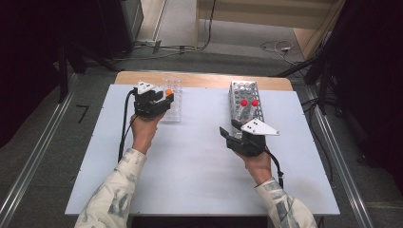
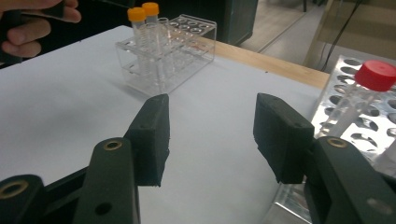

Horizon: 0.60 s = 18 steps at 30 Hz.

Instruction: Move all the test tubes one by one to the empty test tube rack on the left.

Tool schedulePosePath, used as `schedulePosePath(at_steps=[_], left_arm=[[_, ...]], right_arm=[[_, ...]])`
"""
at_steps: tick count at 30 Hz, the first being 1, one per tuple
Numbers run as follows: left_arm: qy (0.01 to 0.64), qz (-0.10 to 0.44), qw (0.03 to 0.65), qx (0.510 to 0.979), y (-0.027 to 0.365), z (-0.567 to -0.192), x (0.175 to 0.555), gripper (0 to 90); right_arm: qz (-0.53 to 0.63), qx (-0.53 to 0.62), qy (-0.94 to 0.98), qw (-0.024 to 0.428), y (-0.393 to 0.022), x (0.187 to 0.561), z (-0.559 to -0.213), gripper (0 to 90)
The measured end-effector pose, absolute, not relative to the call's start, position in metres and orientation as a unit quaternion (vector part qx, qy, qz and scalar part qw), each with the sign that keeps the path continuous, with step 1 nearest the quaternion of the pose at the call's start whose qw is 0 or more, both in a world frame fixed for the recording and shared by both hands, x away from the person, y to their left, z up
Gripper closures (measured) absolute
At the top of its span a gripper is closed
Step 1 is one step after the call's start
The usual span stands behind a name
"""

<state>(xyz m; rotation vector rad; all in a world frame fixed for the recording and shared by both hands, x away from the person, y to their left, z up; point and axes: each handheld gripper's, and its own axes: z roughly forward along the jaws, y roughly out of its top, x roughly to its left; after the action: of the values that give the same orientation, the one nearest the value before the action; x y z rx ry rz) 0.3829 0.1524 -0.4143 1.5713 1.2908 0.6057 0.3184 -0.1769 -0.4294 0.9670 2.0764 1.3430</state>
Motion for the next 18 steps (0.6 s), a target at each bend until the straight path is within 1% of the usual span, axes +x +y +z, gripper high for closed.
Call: schedulePosePath(at_steps=[2, 4, 10, 14, 16, 18], left_arm=[[0.530, 0.244, 0.490, 0.648, 0.152, -0.414, 0.381, 51.2], [0.530, 0.243, 0.495, 0.644, 0.152, -0.414, 0.377, 47.6], [0.526, 0.248, 0.495, 0.646, 0.146, -0.412, 0.366, 33.4], [0.523, 0.250, 0.500, 0.643, 0.143, -0.411, 0.359, 30.5], [0.522, 0.246, 0.508, 0.640, 0.143, -0.410, 0.355, 30.2], [0.519, 0.245, 0.510, 0.641, 0.142, -0.411, 0.353, 30.2]], right_arm=[[0.493, 0.360, 0.754, 0.242, -0.182, 0.321, -0.428, 44.4], [0.493, 0.371, 0.747, 0.245, -0.189, 0.323, -0.427, 44.5], [0.482, 0.387, 0.738, 0.271, -0.206, 0.329, -0.425, 44.5], [0.474, 0.401, 0.730, 0.285, -0.215, 0.335, -0.426, 44.5], [0.459, 0.407, 0.729, 0.303, -0.219, 0.339, -0.429, 44.6], [0.453, 0.418, 0.726, 0.304, -0.223, 0.344, -0.431, 44.8]])
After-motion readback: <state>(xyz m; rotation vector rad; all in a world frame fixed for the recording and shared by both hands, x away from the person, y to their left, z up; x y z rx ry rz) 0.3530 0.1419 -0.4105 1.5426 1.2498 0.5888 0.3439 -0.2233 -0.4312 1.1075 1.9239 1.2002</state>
